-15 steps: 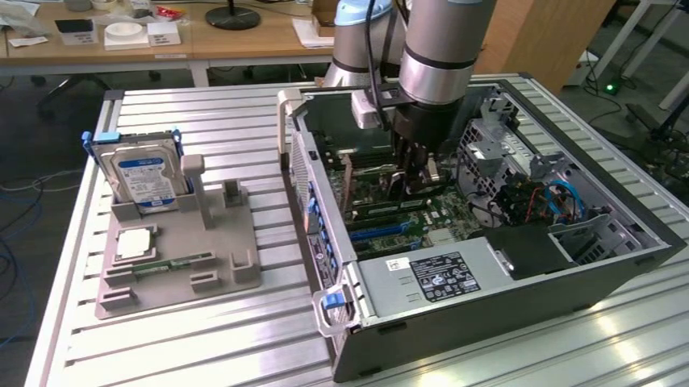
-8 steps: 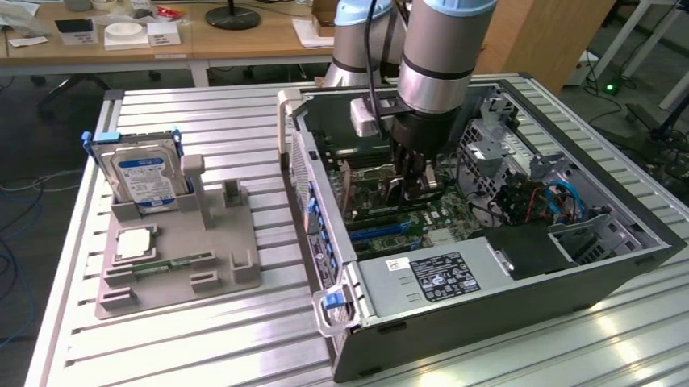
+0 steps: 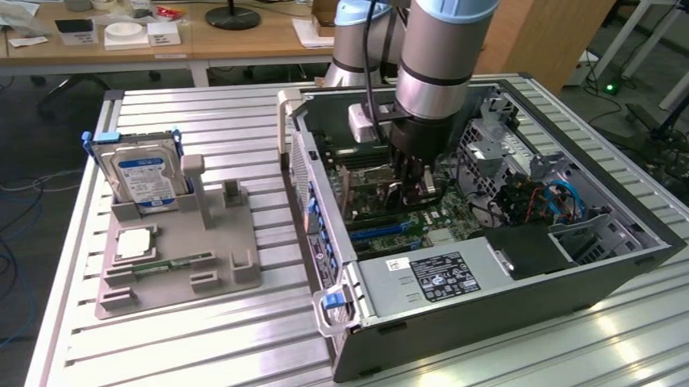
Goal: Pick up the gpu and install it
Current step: 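Insert the gpu into the slot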
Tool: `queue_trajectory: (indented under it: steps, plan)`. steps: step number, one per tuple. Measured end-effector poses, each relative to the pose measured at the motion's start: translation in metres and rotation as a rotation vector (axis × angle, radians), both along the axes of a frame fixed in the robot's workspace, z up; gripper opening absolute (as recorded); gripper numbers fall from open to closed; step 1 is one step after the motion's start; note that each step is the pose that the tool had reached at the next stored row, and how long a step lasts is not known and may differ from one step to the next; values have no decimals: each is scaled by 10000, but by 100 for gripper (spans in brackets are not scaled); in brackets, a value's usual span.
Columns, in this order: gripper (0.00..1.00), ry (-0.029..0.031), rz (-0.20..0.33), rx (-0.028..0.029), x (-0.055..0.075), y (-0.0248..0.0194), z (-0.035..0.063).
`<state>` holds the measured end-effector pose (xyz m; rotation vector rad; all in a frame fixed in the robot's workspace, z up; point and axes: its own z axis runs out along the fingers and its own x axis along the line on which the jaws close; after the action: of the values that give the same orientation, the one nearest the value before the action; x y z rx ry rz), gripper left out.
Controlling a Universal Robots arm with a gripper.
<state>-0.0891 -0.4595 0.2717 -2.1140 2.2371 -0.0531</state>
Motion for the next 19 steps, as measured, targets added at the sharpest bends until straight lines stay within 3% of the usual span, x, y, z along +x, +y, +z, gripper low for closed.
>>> queue_trajectory:
  steps: [4, 19]
  plan:
    - [28, -2, -1, 1, -2, -43, -20]
    - [28, 9, -1, -1, -61, -44, -258]
